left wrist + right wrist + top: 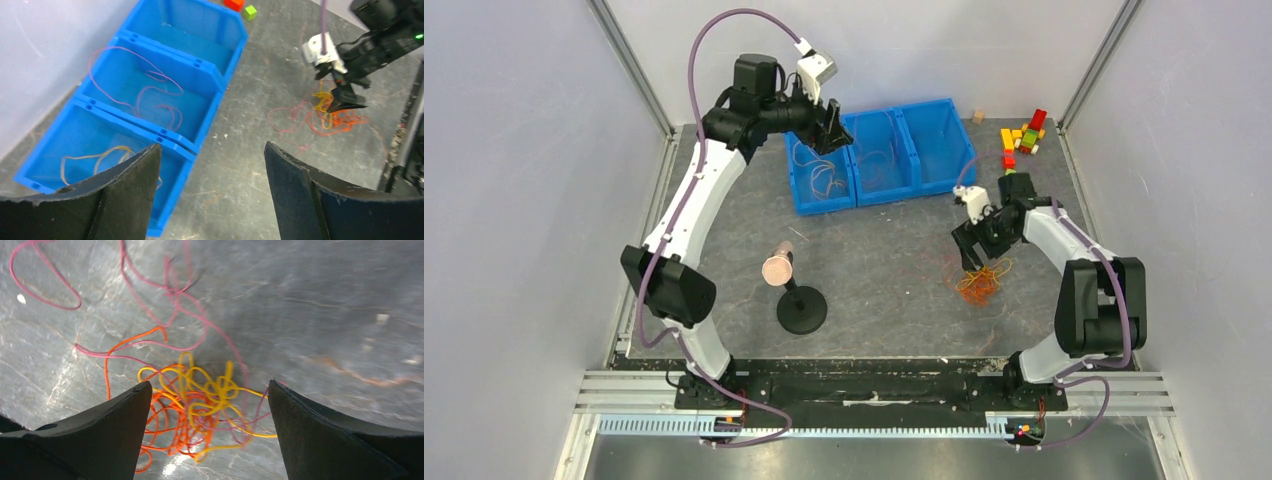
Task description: Untangle the cables
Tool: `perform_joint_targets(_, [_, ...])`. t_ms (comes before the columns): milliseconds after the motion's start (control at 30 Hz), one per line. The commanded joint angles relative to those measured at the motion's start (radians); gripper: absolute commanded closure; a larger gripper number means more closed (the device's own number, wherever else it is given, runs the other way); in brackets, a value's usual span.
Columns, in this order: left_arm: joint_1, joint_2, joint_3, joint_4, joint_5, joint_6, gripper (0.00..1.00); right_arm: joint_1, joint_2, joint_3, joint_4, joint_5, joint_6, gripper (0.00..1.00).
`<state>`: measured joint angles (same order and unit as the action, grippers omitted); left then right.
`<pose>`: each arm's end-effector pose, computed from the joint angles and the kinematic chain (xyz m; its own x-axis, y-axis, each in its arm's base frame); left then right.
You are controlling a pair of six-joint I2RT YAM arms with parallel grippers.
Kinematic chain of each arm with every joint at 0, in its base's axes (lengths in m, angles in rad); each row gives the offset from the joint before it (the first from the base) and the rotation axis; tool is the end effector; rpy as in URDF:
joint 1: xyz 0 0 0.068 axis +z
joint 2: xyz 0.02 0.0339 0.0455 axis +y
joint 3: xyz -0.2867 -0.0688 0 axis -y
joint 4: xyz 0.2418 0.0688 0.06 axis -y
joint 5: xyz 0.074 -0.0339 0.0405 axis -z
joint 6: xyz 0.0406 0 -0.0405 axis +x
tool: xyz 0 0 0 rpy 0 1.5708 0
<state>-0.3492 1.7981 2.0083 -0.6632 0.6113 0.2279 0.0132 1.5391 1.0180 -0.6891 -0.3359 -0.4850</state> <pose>0.3726 -0.1605 0.4550 -0.2278 0.2798 -0.9326 0.8382 0.5438 -0.0416 0.2899 0.0172 0.2266 -0.7677 -0.4503 -0.4559 -0.5501 0.8280 0.1084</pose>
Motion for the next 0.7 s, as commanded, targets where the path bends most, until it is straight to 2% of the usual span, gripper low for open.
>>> perform_joint_targets(0, [-0.006,-0.088,-0.107,0.031,0.070,-0.091,0.18,0.061,0.021,-0.073,0.022,0.002,-0.043,0.14])
perform_joint_targets(100, [-0.008,-0.125,-0.194,0.069,0.115,-0.088,0.17,0.075,0.017,-0.100,0.045,-0.024,-0.043,0.39])
perform_joint_targets(167, [-0.014,-0.149,-0.247,0.106,0.144,-0.091,0.17,0.076,0.009,-0.092,0.061,-0.040,-0.034,0.64])
perform_joint_targets(233, [-0.029,-0.179,-0.306,0.156,0.163,-0.098,0.17,0.076,-0.004,-0.055,0.064,-0.079,-0.018,0.97])
perform_joint_targets(300, [-0.049,-0.210,-0.357,0.205,0.166,-0.105,0.17,0.076,-0.028,-0.008,0.071,-0.138,0.029,1.00])
perform_joint_targets(433, [-0.106,-0.255,-0.426,0.249,0.183,-0.102,0.20,0.076,-0.091,0.047,0.187,-0.284,0.258,1.00])
perform_joint_targets(567, [-0.204,-0.294,-0.477,0.237,0.146,-0.030,0.23,0.076,-0.134,0.006,0.357,-0.360,0.581,1.00])
perform_joint_targets(667, [-0.277,-0.297,-0.497,0.240,0.106,-0.017,0.26,0.076,-0.173,-0.059,0.481,-0.422,0.750,1.00])
